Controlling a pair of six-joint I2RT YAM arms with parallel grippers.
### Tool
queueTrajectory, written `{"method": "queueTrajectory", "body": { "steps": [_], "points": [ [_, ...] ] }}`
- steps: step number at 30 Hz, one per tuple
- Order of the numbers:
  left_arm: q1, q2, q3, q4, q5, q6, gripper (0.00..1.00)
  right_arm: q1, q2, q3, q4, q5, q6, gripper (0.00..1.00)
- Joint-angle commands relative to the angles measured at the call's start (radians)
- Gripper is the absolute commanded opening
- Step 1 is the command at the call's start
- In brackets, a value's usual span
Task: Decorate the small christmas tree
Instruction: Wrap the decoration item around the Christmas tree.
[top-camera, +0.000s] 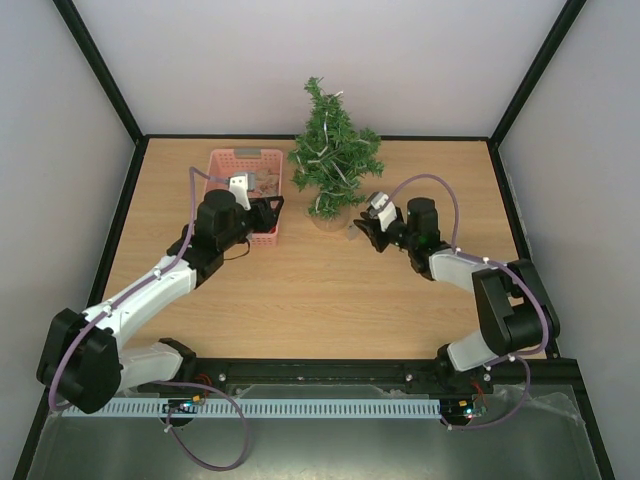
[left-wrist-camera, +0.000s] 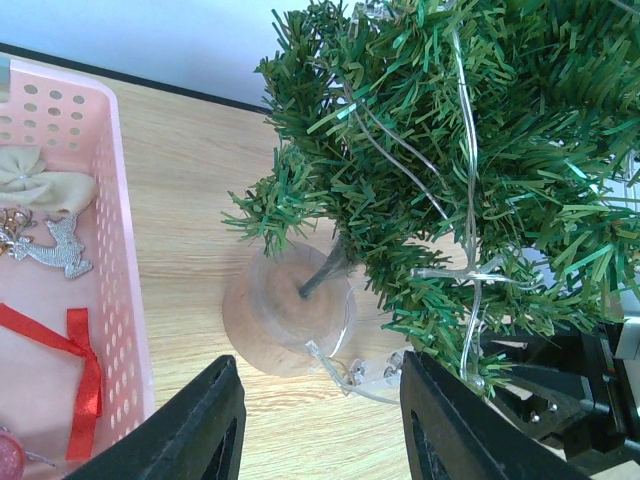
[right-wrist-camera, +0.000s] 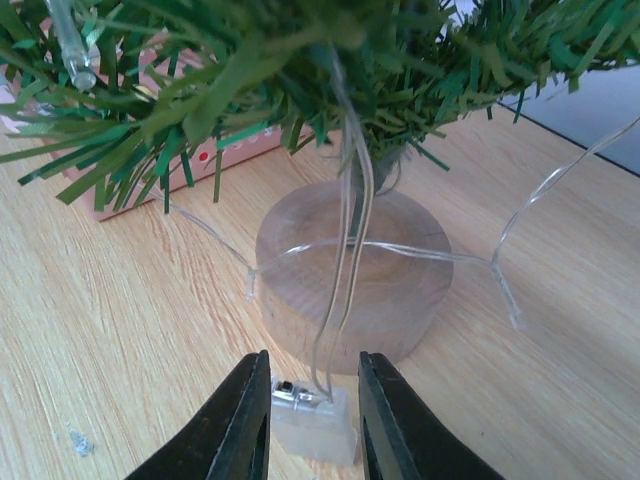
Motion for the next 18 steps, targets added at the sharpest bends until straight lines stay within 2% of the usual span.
{"method": "queueTrajectory", "body": {
  "steps": [1, 8, 12, 13, 18],
  "points": [
    [0.002, -0.014, -0.011, -0.001, 0.006, 0.005, 0.44, 0.006, 0.015, 0.037, 0.051, -0.003, -0.03, 0.22],
    [0.002, -0.008, -0.014, 0.002, 0.004, 0.004, 0.44, 0.006, 0.042, 0.062, 0.013, -0.004, -0.058, 0.19],
    [0.003, -0.005, -0.012, 0.002, 0.003, 0.005, 0.45, 0.006, 0.049, 0.077, -0.012, -0.005, -0.069, 0.03],
    [0.002, -0.003, -0.009, 0.001, 0.003, 0.007, 0.45, 0.006, 0.046, 0.077, -0.02, 0.003, -0.073, 0.02],
    [0.002, 0.008, 0.011, -0.013, 0.006, 0.022, 0.45, 0.006, -0.042, 0.039, 0.011, 0.151, -0.066, 0.02]
  ]
}}
